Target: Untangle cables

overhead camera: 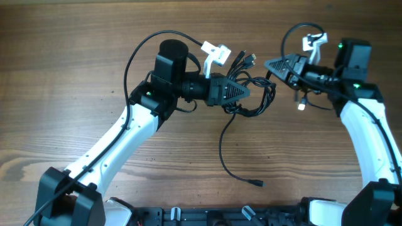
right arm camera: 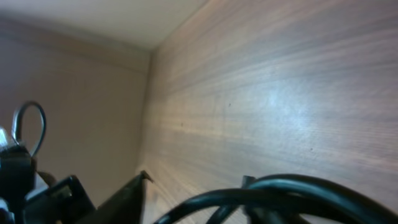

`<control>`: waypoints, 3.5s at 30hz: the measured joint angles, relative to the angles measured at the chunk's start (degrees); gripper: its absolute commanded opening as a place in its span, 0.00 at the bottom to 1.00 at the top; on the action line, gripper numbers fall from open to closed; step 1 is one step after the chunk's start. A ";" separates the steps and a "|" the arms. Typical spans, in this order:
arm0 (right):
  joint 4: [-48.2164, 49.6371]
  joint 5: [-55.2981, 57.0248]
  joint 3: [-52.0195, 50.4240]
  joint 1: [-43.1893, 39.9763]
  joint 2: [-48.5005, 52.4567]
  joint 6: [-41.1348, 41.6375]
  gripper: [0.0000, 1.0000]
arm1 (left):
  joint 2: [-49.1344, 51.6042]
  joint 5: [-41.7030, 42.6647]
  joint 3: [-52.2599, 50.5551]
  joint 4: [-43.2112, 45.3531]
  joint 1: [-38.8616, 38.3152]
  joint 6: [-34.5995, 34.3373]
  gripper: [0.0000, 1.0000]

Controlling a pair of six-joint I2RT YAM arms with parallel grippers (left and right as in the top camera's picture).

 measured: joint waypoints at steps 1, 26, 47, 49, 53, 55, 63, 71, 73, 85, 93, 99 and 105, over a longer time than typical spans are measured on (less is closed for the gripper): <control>0.04 0.13 0.00 1.05 0.17 -0.09 0.06 | 0.02 0.15 0.00 0.07 0.00 0.00 0.04; 2.71 -3.63 0.00 6.21 1.33 4.28 0.04 | 0.00 -27.69 -0.02 -6.80 -0.76 -0.79 0.04; 2.62 -2.23 0.02 10.47 1.33 7.08 0.57 | 0.00 -46.71 -0.04 -4.22 -0.52 -13.40 0.04; 2.40 0.00 0.02 10.45 1.33 7.30 0.74 | 0.00 -47.06 -0.04 -3.69 -0.26 -13.49 0.04; 1.44 4.87 0.02 8.92 1.33 7.76 0.86 | 0.00 -48.37 -0.04 -3.30 -0.22 -14.47 0.04; 0.13 7.08 0.02 7.58 1.33 7.69 0.87 | 0.00 -49.51 -0.04 -3.26 -0.24 -14.93 0.04; -3.50 7.56 0.02 4.50 1.33 2.91 0.82 | 0.00 -56.06 -0.04 -9.01 -0.24 -19.39 0.04; -7.63 6.82 0.02 8.50 1.33 -2.08 0.80 | 0.00 -57.64 -0.04 -13.09 -0.22 -24.35 0.04; -9.53 10.82 0.02 9.42 1.33 -1.75 0.82 | 0.00 -57.86 -0.04 -13.42 -0.22 -24.57 0.04; -7.32 2.75 -0.15 1.97 0.26 -8.44 0.85 | 0.00 -58.62 -0.04 -14.84 0.00 -28.94 0.04; -6.88 8.39 -0.15 13.44 0.26 -6.80 0.71 | 0.00 -56.50 -0.04 -13.55 0.00 -36.00 0.04; -4.74 16.83 -0.15 18.86 0.31 -1.22 0.41 | 0.00 -56.26 -0.04 -13.55 0.00 -36.54 0.04; -4.59 24.87 -0.15 22.49 0.31 4.59 0.22 | 0.02 -56.08 -0.04 -13.62 0.00 -36.54 0.04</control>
